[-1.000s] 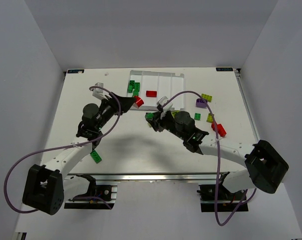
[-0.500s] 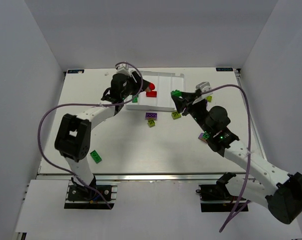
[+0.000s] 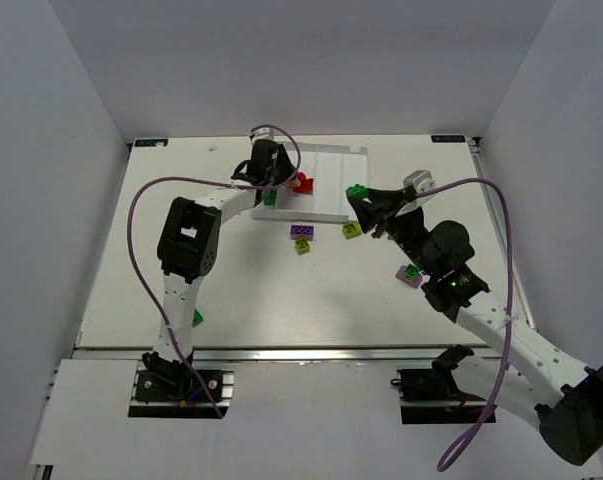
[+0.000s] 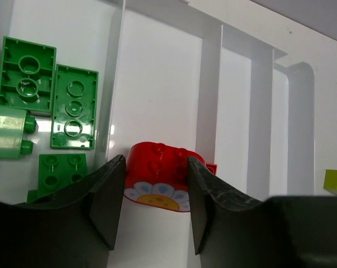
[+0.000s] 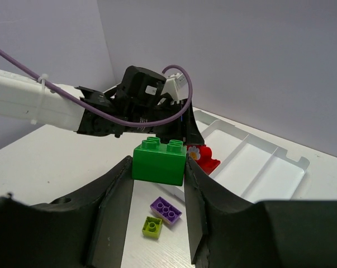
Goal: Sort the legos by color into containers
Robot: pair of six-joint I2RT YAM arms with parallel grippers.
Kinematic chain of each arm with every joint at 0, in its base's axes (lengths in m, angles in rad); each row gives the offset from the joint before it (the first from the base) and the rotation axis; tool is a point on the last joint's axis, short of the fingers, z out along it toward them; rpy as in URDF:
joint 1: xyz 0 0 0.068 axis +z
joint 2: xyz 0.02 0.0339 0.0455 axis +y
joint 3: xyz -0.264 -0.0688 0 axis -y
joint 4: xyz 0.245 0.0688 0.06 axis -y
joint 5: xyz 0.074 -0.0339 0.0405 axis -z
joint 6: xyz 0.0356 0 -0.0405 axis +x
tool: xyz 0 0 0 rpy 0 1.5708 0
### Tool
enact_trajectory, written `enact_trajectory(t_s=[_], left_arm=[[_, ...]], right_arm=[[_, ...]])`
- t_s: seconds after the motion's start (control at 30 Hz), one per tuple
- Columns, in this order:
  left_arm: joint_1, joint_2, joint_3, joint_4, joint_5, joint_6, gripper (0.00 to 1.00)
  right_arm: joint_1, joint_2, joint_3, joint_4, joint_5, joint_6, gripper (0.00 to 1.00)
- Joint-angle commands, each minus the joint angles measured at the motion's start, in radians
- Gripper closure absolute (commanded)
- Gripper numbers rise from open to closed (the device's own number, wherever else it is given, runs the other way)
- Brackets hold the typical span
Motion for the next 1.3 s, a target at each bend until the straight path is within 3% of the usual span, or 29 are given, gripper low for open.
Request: enact_trajectory(t_s=[0.0,0.1,0.23,0.33,0.5,0.57,0.73,0.8,0.93,0.97,1.1,1.27], left_arm=[[0.001,-0.022,0.073,-0.034,-0.021,0.008,0.52],[0.001,-0.035,0.071,-0.034,-0.004,0.007,0.33],[0.001,-0.109,0.079,-0.094,-0.006,0.045,0.23],[0.001,-0.169,0.090,-0.145,-0.006,0.097,0.22],[0.001,-0.428,-0.045,-0.197,0.028,0.201,0.20],[0.001,-0.603,-0.142,-0.199,-0.006,0.226,0.03],[0.004,-0.981,-0.560,-0.091,-0.055,0.241,0.02],[0.005,-1.135,-0.658,-0.056,-0.066,0.235,0.02],[0.008,-1.301,-0.910,0.076,-0.024,0.229,0.02],[0.010,-1.309,-0.920,0.061,-0.021,0.240,0.02],[-0.002,-1.315,-0.930,0.034,-0.001,0.254,0.02],[-0.002,-1.368,-0.943,0.044,0.054,0.252,0.02]], right_arm=[[-0.010,-0.018,0.003,0.039,-0.018,0.012,1.00],[-0.015,-0.015,0.003,0.039,-0.021,0.015,1.00],[-0.021,-0.001,0.004,0.036,-0.035,0.006,1.00],[-0.023,0.024,0.004,0.030,-0.105,-0.041,1.00],[-0.023,0.094,0.025,-0.029,-0.318,-0.152,1.00],[-0.024,0.183,0.099,-0.106,-0.357,-0.196,1.00],[-0.026,0.549,0.392,-0.345,-0.434,-0.328,1.00],[-0.032,0.669,0.591,-0.483,-0.477,-0.379,1.00],[-0.030,1.003,0.939,-0.660,-0.500,-0.387,1.00],[-0.029,1.051,1.069,-0.686,-0.489,-0.378,1.00],[-0.026,1.270,1.304,-0.748,-0.442,-0.359,1.00],[-0.023,1.390,1.423,-0.740,-0.434,-0.359,1.00]])
